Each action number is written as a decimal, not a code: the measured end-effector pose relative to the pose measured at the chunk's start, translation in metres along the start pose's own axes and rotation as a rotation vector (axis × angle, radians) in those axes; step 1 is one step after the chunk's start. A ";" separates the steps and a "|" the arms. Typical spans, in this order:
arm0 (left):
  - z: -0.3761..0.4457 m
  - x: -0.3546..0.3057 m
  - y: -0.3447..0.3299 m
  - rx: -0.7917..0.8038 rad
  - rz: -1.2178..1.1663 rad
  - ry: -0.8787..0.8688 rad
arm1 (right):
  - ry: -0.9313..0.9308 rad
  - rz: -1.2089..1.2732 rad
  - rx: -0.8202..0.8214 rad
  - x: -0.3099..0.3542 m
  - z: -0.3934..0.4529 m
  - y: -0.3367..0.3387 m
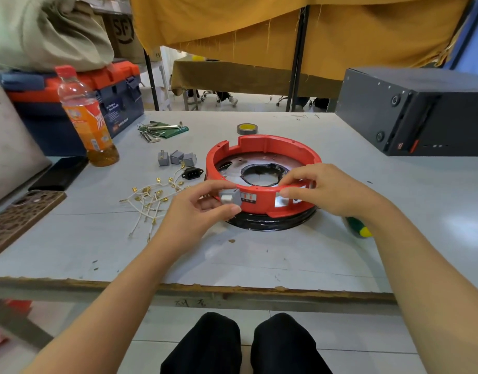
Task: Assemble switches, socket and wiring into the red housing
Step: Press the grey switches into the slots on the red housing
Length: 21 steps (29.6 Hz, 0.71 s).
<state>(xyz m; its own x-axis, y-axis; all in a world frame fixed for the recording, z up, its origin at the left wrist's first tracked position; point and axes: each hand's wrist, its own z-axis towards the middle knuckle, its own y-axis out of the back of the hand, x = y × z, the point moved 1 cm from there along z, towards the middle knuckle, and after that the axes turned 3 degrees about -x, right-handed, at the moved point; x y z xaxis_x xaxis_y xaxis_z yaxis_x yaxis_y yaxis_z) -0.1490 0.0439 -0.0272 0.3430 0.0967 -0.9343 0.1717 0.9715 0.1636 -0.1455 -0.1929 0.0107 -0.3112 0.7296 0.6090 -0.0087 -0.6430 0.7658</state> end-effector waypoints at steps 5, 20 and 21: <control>0.000 -0.002 -0.004 0.082 0.021 -0.008 | 0.032 0.071 -0.136 0.003 0.003 -0.016; 0.003 -0.004 -0.011 0.128 0.086 -0.081 | 0.100 0.051 -0.229 0.008 0.003 -0.025; 0.003 -0.004 -0.014 0.126 0.101 -0.098 | 0.086 0.062 -0.261 0.006 0.001 -0.024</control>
<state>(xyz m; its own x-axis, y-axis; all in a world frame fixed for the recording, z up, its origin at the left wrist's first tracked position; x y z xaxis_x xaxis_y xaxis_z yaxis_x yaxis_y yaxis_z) -0.1498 0.0296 -0.0253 0.4516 0.1645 -0.8769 0.2439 0.9226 0.2987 -0.1462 -0.1724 -0.0036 -0.3984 0.6714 0.6249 -0.2279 -0.7324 0.6416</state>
